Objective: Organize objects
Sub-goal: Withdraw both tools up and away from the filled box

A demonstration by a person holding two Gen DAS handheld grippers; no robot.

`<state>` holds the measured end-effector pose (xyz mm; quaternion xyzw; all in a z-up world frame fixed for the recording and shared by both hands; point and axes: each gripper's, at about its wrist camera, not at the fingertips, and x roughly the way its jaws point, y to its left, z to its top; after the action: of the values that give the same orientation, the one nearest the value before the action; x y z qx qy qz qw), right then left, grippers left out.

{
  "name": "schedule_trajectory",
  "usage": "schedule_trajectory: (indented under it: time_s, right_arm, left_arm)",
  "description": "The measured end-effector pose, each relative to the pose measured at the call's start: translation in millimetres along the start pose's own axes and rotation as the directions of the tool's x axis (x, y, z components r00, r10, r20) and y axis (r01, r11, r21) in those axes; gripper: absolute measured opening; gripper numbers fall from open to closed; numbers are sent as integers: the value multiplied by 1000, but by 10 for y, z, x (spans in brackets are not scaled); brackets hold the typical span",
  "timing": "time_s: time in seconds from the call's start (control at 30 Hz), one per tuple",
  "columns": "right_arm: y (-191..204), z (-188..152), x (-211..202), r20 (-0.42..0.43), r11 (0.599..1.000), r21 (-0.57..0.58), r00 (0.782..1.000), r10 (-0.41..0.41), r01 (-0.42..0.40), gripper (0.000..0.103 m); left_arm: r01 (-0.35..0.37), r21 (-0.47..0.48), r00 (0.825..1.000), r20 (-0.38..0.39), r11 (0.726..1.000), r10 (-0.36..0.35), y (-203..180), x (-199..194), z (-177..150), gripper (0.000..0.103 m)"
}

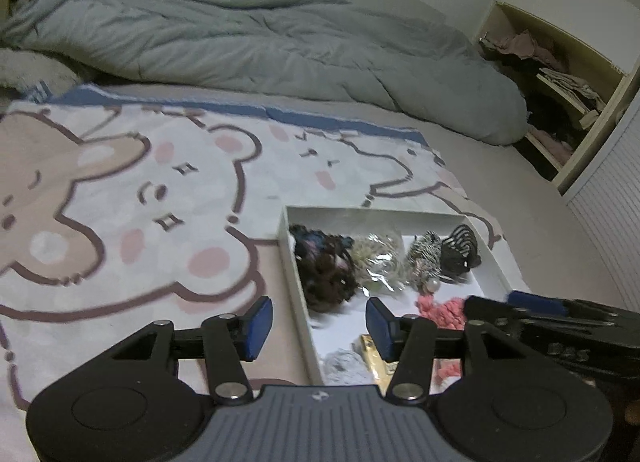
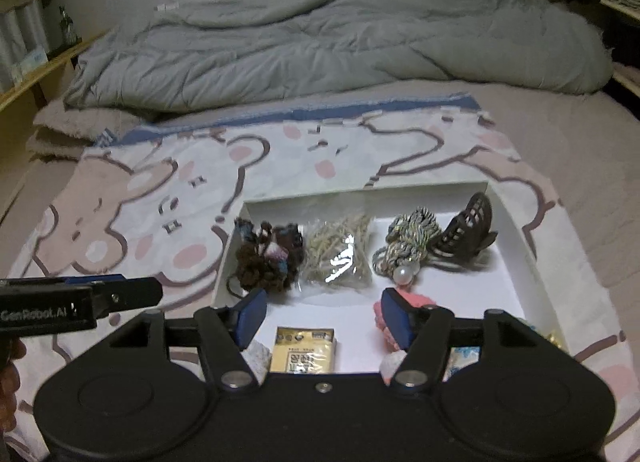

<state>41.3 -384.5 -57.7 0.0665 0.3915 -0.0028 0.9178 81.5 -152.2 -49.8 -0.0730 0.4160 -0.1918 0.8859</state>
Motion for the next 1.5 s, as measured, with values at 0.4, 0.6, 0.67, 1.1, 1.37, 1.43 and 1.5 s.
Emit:
schedule_trajectory:
  time_s: [0.4, 0.6, 0.67, 1.1, 1.37, 1.43, 1.5]
  right_arm:
    - [134, -67, -581, 100, 997, 10, 992, -78, 78, 101]
    - [220, -179, -758, 136, 991, -6, 982, -132, 134, 102]
    - [230, -215, -813, 145, 990, 2, 979, -141, 142, 102]
    - [296, -458, -1010, 184, 976, 23, 959, -215, 215, 102]
    - [318, -581, -1035, 156, 969, 37, 957, -246, 243, 102]
    - [338, -597, -1046, 157, 966, 26, 953, -258, 257, 102]
    - [348, -605, -1046, 152, 967, 17, 955, -255, 255, 102]
  left_arm:
    - [-123, 117, 985, 134, 986, 107, -6, -580, 124, 101]
    - [-213, 239, 968, 185, 947, 171, -128, -710, -17, 101]
    - [-224, 260, 966, 191, 939, 177, -144, -734, -78, 102]
    - [-143, 264, 987, 113, 954, 117, -38, -790, -251, 102]
    - [-115, 282, 991, 93, 952, 93, -35, -811, -319, 102]
    - [-120, 284, 991, 98, 951, 95, -31, -818, -324, 102]
    - [-126, 282, 990, 102, 951, 100, -24, -816, -316, 102]
